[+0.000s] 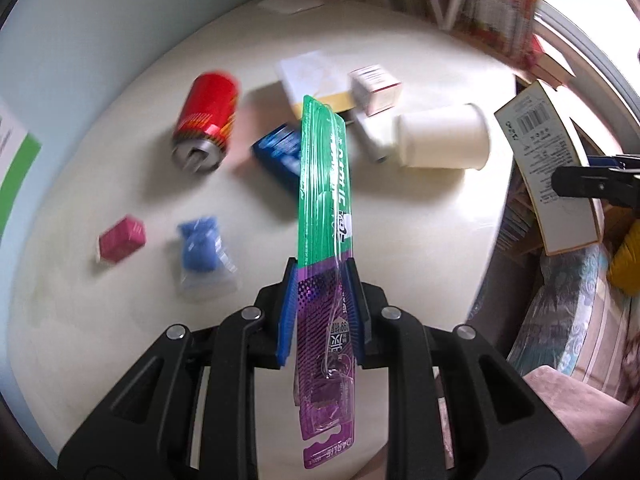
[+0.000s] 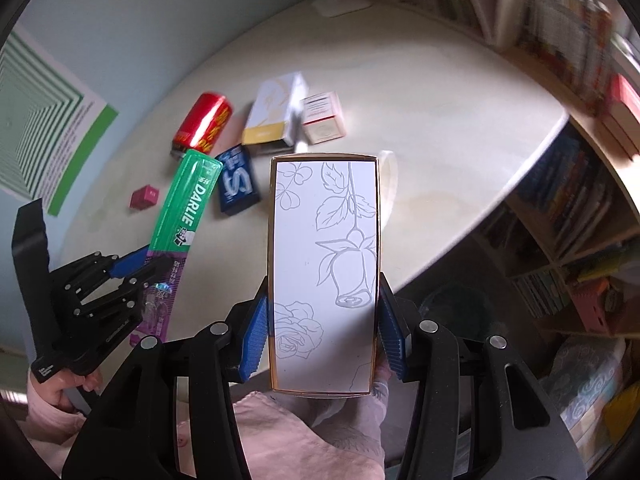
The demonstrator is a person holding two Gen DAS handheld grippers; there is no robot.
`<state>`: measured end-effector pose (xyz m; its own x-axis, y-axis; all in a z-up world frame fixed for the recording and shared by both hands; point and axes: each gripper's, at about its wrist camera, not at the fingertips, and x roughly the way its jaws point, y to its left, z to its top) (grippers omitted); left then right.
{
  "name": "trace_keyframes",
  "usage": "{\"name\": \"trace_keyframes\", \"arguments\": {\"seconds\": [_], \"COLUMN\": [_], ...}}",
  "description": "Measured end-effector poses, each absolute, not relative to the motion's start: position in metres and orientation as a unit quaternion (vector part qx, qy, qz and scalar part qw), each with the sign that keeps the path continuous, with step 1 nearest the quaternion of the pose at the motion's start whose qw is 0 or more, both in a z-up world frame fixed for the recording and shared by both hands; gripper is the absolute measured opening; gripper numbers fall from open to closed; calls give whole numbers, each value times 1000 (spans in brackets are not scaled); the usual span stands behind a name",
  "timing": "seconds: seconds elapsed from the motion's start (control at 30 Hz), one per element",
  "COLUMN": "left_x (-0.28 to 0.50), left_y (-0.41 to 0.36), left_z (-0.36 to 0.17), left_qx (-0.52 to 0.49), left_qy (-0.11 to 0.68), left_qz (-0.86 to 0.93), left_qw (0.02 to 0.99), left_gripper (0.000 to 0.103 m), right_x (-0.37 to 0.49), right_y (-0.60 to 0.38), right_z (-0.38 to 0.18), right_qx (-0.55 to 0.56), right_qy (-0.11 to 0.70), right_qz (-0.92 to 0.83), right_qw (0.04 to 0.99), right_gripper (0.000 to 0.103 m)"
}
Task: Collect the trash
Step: 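Carry both held items over the green wastebasket and open both tools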
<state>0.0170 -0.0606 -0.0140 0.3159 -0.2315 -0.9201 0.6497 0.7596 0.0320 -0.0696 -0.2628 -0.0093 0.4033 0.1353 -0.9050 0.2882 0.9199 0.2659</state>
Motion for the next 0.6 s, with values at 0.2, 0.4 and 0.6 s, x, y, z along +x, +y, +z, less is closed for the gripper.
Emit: {"name": "trace_keyframes", "arguments": {"seconds": [0.2,0.4,0.6], "left_x": [-7,-41,-81], "left_y": [-115,-181,-240], "left_z": [-12,-23,-39], "left_qx": [247,295,338], "left_qy": [495,480,470], "left_qz": [-341,-409,-463], "left_qw": [760,718,671], "left_gripper": [20,20,20], "right_x": [-118,-172,-225], "right_y": [-310,-348,-382], "right_z": [-16,-30,-58], "right_qx": [239,284,335], "right_qy": [531,524,523], "right_qz": [-113,-171,-219], "right_qw": [805,785,753], "right_gripper": [50,50,50]}}
